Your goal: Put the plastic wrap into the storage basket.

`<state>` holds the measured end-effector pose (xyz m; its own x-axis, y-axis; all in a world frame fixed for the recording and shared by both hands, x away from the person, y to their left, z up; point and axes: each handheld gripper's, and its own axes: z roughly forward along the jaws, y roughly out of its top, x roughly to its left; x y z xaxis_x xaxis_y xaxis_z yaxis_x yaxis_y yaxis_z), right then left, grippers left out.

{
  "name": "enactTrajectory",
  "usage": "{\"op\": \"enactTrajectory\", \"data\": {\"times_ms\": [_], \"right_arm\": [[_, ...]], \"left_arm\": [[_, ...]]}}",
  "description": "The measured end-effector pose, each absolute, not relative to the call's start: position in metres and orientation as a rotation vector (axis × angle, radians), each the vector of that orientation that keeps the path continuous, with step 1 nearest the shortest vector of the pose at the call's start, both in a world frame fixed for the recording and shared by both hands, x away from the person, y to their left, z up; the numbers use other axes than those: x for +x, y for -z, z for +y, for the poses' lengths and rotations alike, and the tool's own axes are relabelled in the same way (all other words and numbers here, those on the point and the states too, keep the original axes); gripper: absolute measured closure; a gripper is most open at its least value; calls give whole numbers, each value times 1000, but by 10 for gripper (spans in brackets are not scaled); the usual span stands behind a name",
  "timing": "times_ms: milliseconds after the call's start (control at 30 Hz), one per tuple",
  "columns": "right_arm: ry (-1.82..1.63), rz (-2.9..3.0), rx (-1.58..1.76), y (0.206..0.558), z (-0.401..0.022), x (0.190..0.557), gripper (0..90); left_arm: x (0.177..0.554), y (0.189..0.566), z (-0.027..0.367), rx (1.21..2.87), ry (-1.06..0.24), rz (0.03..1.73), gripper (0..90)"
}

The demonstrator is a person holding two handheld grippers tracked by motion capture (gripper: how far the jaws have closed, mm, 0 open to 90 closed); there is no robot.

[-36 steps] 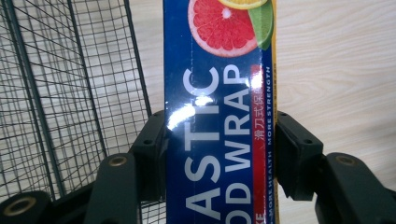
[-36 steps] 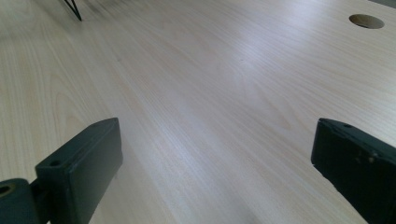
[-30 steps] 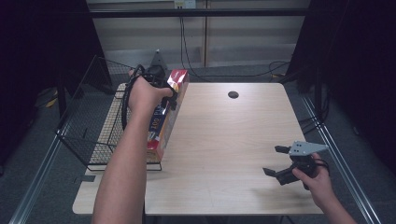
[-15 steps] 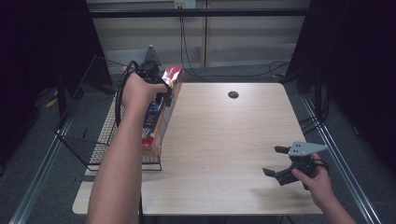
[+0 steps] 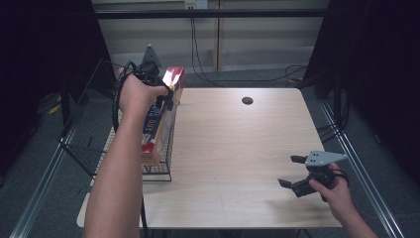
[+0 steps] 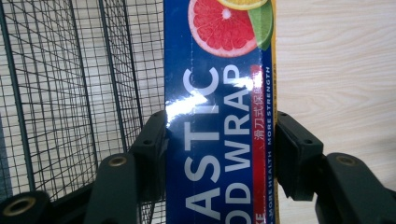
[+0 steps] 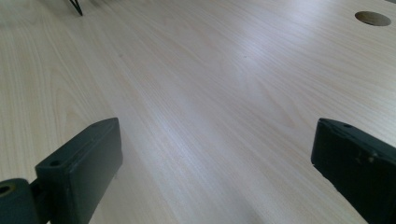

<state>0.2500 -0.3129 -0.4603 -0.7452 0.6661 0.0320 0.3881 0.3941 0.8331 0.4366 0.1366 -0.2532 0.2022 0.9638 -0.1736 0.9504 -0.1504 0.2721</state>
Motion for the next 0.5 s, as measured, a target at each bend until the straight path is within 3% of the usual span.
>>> {"op": "enactTrajectory", "data": {"times_ms": [500], "right_arm": [[-1268, 2354, 914, 462, -312, 250, 19]], "left_arm": [[437, 248, 152, 2139, -78, 1836, 448]]}}
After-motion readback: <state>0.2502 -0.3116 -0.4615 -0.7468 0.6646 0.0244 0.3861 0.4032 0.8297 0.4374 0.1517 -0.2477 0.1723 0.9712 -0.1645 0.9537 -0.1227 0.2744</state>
